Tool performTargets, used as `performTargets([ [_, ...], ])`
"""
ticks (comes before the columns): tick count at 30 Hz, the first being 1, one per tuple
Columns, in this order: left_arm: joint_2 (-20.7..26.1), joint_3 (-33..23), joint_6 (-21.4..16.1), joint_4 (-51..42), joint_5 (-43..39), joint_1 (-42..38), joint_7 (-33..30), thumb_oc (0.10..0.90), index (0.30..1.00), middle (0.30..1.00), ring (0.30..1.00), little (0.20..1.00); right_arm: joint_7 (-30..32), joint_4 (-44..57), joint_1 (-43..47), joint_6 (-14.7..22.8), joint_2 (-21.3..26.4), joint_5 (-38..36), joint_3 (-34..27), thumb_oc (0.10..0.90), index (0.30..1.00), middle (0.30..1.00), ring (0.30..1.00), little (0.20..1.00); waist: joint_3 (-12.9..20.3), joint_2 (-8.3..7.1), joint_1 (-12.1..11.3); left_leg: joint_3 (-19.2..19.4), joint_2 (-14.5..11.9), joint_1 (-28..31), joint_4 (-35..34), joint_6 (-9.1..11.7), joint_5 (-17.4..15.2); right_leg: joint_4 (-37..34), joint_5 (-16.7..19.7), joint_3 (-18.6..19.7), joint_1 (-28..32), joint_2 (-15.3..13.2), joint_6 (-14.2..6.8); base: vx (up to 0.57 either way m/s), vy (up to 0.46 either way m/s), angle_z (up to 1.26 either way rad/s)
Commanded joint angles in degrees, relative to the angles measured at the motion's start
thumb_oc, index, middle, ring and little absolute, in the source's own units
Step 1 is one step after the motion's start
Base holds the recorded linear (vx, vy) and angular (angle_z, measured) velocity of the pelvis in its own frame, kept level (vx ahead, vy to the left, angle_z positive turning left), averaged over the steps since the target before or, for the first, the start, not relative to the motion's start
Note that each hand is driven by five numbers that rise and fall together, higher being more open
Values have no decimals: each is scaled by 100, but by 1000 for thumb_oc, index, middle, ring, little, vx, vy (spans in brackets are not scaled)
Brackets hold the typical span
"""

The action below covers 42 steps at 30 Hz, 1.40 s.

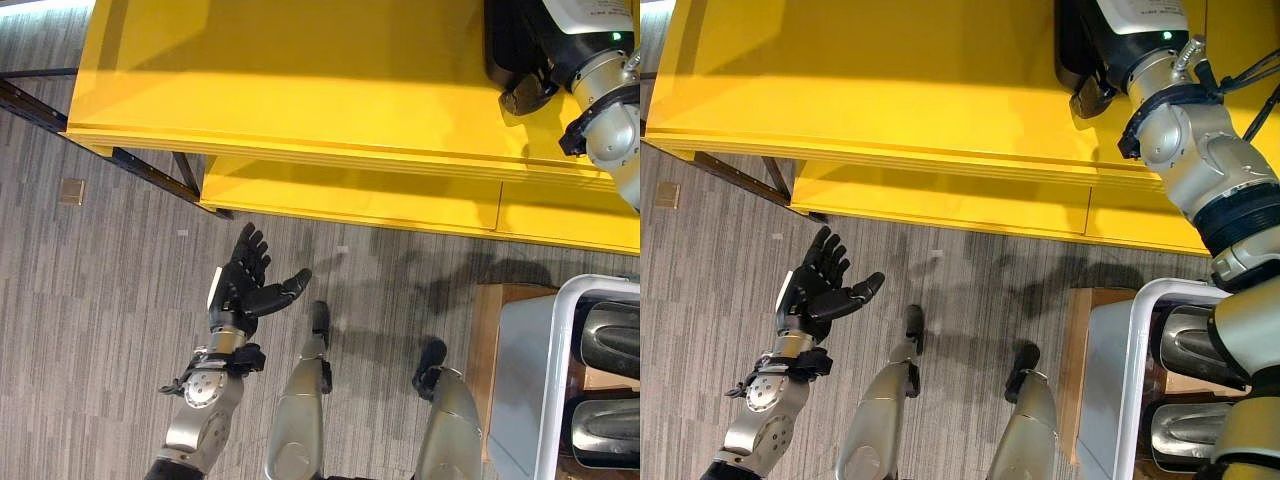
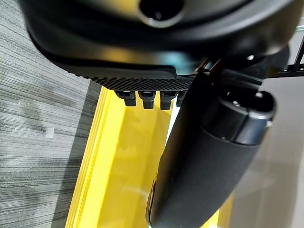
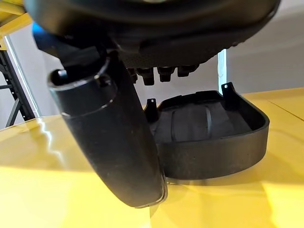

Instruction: Move parts from the plastic box to the shelf.

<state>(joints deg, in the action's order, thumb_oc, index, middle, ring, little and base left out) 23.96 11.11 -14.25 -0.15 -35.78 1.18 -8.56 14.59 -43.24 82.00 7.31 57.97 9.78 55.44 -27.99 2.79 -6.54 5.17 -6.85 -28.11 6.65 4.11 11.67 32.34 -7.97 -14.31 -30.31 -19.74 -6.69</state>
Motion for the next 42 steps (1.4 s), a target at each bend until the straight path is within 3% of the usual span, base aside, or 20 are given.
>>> performTargets([
  [1, 439, -291, -722, -772, -113, 9, -31, 900, 1000, 1000, 1000, 1000, 491, -60, 1361, 108, 280, -238, 157, 900, 1000, 1000, 1000, 1000, 136, -329, -129, -177, -354, 181, 898, 277, -1249, -866, 549, 269, 469, 48, -58, 0, 0, 0],
  [8, 438, -324, -734, -759, -124, -12, -85, 900, 1000, 1000, 1000, 1000, 507, 104, 1283, 141, 183, -325, 53, 900, 1000, 1000, 1000, 1000, 124, -342, -110, -190, -334, 176, 948, 263, -1279, -846, 540, 291, 476, 45, -50, 0, 0, 0],
  [14, 460, -368, -712, -760, -117, -19, -97, 900, 1000, 1000, 1000, 1000, 468, 851, 1011, 179, 264, -334, -193, 900, 1000, 1000, 1000, 1000, 122, -369, -75, -196, -336, 224, 989, 256, -1313, -833, 543, 290, 522, 47, -45, 0, 0, 0],
  [33, 674, -495, -564, -760, -95, 145, 166, 900, 1000, 1000, 1000, 1000, 226, 2622, 649, 464, 1091, -196, -417, 900, 1000, 1000, 1000, 1000, 419, -514, 56, -177, -426, 701, 779, 318, -1255, -1217, 680, 244, 1054, 113, -96, -2, 0, 1],
  [37, 645, -489, -517, -718, -62, 174, 211, 900, 1000, 1000, 1000, 1000, 214, 3153, -20, 542, 1241, -259, -1038, 900, 1000, 1000, 1000, 1000, 527, -517, 115, -169, -449, 882, 694, 331, -1241, -1351, 706, 217, 1242, 137, -115, 0, -3, -1],
  [42, 499, -514, -412, -657, 16, 236, 269, 900, 1000, 1000, 1000, 1000, 171, 3872, -1866, 663, 1025, -492, -2636, 900, 1000, 1000, 1000, 1000, 699, -467, 258, -137, -496, 1207, 466, 334, -1185, -1649, 779, 205, 1557, 152, -164, 18, -4, -7],
])
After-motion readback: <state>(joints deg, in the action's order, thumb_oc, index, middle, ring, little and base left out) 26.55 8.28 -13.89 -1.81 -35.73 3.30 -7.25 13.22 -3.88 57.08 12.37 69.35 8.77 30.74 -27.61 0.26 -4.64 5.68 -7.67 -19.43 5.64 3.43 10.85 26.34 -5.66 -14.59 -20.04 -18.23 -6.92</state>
